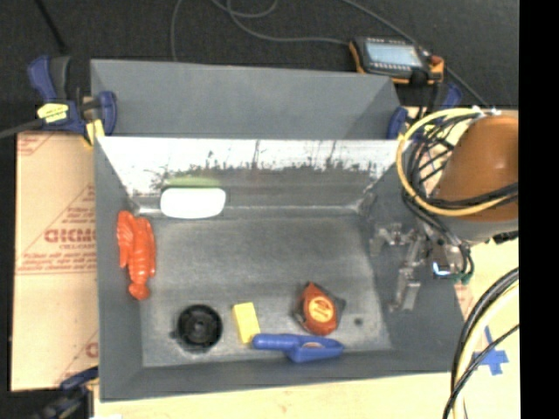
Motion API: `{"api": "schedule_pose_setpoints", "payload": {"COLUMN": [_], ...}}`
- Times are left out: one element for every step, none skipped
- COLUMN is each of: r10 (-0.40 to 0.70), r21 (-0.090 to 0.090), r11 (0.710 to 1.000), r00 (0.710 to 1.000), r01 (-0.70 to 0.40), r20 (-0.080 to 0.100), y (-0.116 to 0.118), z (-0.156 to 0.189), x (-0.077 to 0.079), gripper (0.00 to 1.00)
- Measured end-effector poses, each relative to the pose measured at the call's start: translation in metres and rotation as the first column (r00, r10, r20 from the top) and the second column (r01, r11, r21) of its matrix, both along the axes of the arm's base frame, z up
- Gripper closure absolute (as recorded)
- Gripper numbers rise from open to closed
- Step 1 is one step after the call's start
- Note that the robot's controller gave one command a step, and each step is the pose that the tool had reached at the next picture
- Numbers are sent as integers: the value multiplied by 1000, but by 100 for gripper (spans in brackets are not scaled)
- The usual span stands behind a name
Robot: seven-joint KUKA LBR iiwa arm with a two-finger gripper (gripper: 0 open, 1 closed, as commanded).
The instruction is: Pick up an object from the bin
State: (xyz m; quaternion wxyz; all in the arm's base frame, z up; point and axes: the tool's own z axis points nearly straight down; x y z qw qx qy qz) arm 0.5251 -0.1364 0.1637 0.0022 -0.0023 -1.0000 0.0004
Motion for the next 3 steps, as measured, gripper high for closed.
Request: {"api": "schedule_pose_setpoints", "payload": {"r10": [4, 15, 105], "r21": [-2, -3, -1], "r11": [1000, 1000, 995], "r00": [1000, 1000, 994], "r01": [-4, -14, -105], "r20": [8, 12, 8], "y": [0, 31, 31], "z": [5, -51, -88], "x": [2, -33, -41], "gripper": [0, 0, 0]}}
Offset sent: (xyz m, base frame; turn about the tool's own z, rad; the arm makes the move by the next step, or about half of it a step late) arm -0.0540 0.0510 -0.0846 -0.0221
